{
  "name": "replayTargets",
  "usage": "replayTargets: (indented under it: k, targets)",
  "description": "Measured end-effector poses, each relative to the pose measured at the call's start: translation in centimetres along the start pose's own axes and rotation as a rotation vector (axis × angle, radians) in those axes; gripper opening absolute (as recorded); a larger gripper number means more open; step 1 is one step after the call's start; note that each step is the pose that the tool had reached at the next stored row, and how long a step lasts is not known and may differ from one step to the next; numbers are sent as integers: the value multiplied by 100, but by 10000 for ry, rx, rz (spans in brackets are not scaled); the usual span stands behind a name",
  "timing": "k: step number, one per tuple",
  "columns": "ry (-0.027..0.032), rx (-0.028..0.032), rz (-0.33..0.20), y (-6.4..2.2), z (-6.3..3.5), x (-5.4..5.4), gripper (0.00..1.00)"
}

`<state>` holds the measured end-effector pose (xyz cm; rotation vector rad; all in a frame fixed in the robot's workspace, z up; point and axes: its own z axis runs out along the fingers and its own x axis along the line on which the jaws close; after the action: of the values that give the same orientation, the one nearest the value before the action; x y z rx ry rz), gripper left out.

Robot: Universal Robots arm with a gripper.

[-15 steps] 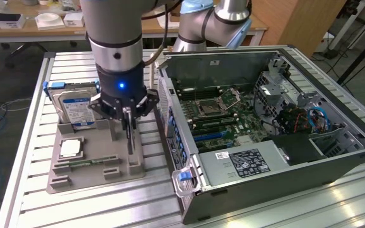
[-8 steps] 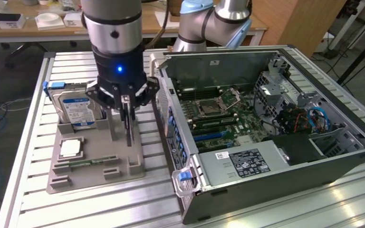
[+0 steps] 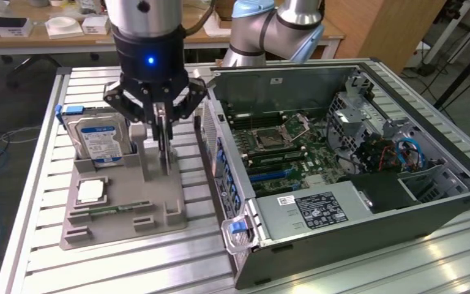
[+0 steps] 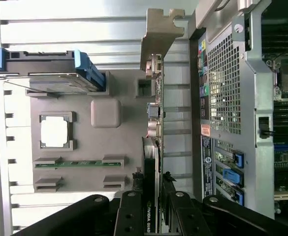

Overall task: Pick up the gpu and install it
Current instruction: 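Pick up the gpu and move the gpu toward the slot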

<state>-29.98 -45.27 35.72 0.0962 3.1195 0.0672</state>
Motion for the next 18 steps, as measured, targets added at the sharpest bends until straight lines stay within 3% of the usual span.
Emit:
replayTargets:
  k: [14,18]
  targets:
    - [2,18,-1,27,-637,-12,26]
    - [0,26,0,29,-672,-12,26]
